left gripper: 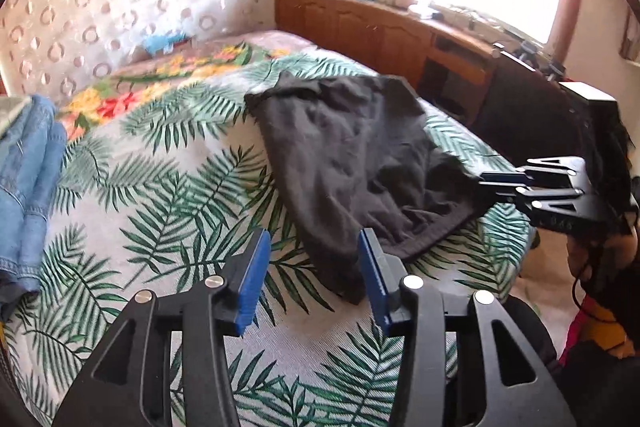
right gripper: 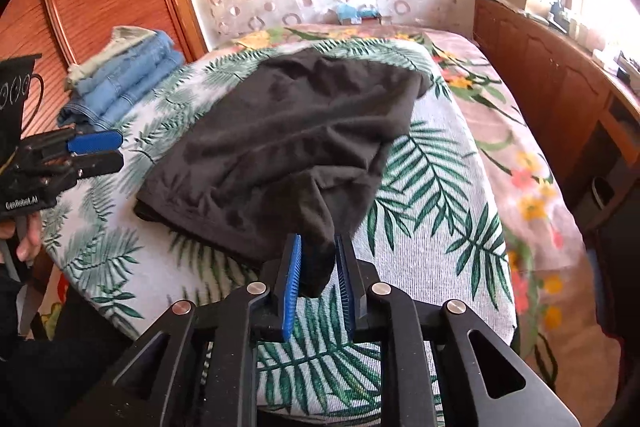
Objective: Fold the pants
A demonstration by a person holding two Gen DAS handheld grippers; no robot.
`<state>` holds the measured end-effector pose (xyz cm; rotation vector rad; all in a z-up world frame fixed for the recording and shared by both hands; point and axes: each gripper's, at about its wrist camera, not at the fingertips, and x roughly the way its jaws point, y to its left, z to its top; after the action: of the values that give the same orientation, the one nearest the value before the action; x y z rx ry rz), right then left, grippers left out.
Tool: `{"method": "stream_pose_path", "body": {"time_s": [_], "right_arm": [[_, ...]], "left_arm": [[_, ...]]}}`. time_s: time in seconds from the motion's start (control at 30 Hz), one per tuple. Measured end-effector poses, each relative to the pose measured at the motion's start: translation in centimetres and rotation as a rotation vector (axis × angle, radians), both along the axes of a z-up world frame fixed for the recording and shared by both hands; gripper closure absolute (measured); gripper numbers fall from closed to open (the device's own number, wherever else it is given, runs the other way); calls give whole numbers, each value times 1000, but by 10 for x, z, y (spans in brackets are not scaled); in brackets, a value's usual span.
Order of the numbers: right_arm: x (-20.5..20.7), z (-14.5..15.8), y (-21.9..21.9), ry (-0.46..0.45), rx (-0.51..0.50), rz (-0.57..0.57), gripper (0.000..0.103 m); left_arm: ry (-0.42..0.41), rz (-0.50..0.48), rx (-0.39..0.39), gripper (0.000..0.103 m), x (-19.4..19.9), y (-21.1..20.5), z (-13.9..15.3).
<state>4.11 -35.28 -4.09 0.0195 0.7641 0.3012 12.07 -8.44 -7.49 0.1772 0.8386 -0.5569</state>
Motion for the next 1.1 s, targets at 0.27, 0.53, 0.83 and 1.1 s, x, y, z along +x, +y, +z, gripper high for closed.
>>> {"method": "stream_pose_path", "body": {"time_s": [0.27,0.53,0.83,1.1], "right_arm": [[4,-5,0,16,17,-27,67],[7,-8,2,15,24,-32,67],[6,-5,8,12,38,8,94],[13,32,-5,-42,131,52,98]], "left_arm": [[99,1,-7,57,10,-11,-30],[127,2,-27,57,12,-16,-40],[129,-28,-63,81,4,-18,-40],[68,-51,-110,95,-3,-19,5]]}}
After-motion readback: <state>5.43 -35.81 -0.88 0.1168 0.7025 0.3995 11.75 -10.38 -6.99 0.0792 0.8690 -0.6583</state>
